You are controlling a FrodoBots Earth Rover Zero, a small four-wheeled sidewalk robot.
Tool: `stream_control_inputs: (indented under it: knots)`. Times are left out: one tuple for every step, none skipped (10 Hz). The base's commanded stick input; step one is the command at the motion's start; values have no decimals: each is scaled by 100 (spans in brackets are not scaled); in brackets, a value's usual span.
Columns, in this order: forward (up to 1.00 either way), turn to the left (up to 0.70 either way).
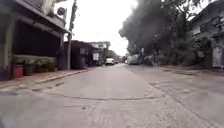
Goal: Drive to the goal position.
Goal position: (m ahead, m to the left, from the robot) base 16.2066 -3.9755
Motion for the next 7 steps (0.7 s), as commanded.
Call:
stream_control_inputs:
  knots:
    - [100, 0]
    - [100, 0]
    - [100, 0]
    - [100, 0]
    - [100, 0]
    - [100, 0]
    - [100, 0]
